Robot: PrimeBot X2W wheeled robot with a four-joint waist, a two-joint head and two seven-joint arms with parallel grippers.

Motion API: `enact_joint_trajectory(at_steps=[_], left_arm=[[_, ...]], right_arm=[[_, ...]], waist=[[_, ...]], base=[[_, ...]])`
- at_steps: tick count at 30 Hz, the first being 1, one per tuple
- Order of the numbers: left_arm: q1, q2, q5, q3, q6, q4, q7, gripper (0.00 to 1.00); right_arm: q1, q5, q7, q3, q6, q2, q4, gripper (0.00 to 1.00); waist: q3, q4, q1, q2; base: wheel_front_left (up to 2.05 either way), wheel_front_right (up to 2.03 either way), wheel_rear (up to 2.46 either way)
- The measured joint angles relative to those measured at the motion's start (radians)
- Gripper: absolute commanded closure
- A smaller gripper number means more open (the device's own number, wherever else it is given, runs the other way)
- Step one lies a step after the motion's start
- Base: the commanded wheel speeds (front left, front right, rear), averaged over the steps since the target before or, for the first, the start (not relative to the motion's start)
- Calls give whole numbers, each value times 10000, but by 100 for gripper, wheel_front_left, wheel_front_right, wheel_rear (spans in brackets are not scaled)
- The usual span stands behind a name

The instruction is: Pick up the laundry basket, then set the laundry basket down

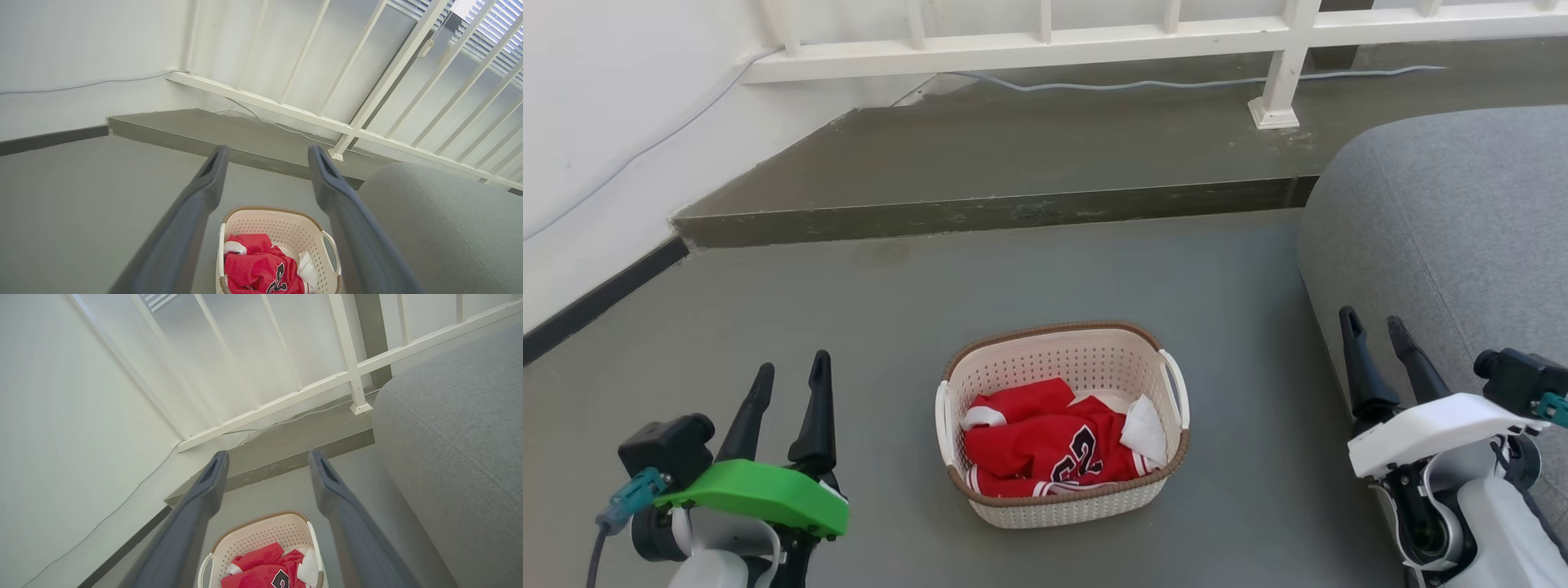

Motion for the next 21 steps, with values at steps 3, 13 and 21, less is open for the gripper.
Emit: enact_joint_trajectory(at_steps=[3, 13, 21], left_arm=[[20, -6, 349, -44, 71, 8, -84, 0], [202, -180, 1363, -180, 288, 13, -360, 0], [207, -207, 2387, -203, 539, -201, -604, 0]], right_arm=[[27, -387, -96, 79, -71, -2, 33, 0], [47, -1538, -408, 276, -263, -13, 79, 0], [49, -2441, -629, 357, -426, -27, 46, 0]], waist=[[-20, -3, 0, 0], [-101, -25, 0, 0], [-135, -38, 0, 0]], base=[[0, 0, 0], [0, 0, 0], [0, 0, 0]])
